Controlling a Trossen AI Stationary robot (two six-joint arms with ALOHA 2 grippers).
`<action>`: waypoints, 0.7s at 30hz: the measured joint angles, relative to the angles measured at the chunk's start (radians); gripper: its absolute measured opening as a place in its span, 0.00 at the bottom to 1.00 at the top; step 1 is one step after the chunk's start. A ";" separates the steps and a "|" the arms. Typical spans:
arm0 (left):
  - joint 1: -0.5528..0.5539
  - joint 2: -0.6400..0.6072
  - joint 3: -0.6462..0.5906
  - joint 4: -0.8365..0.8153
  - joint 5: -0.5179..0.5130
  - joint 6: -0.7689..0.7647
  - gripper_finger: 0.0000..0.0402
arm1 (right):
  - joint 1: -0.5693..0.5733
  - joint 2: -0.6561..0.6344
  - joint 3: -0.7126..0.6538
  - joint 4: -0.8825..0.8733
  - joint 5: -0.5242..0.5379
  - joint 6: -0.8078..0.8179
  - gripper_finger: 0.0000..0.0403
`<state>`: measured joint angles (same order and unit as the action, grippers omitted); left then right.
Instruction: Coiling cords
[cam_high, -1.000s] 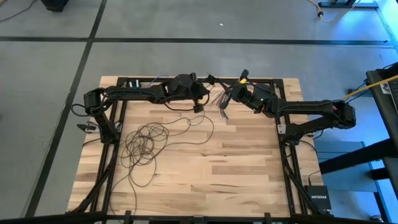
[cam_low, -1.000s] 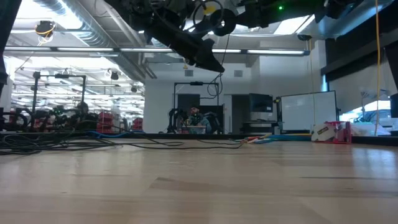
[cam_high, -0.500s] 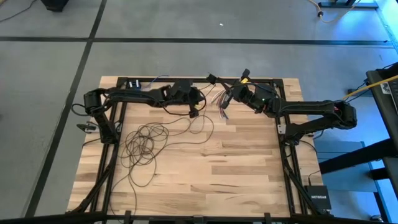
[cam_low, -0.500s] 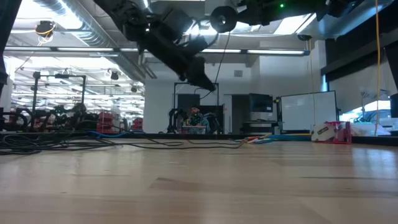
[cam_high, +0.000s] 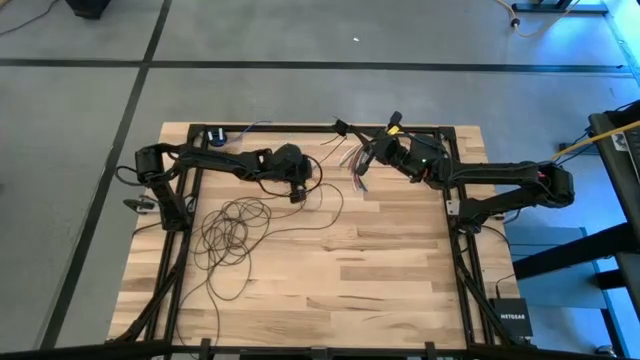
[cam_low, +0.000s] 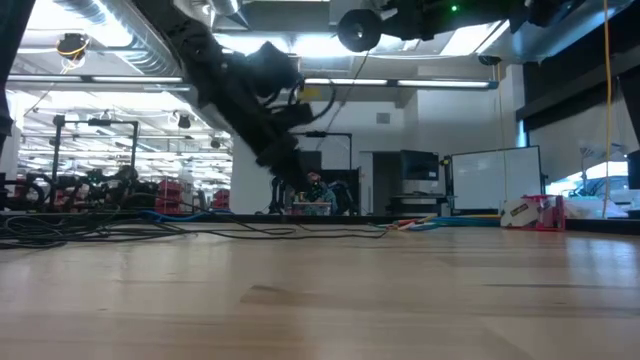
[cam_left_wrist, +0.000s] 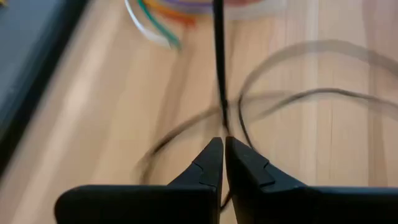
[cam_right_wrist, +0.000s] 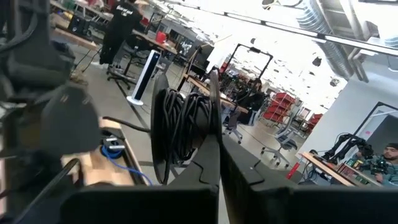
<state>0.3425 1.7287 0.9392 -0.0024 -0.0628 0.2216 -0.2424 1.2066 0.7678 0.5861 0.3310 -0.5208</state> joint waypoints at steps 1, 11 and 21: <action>-0.002 0.000 -0.010 -0.005 0.000 0.000 0.03 | 0.000 -0.002 0.000 -0.001 0.001 0.000 0.01; -0.029 0.000 -0.123 -0.021 0.000 -0.014 0.03 | 0.000 -0.003 0.000 -0.009 0.019 -0.007 0.01; -0.045 -0.110 -0.131 0.001 -0.099 -0.011 0.03 | 0.000 -0.002 0.000 -0.011 0.018 -0.009 0.01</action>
<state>0.2979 1.6190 0.8082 -0.0017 -0.1615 0.2104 -0.2424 1.2041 0.7681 0.5751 0.3489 -0.5301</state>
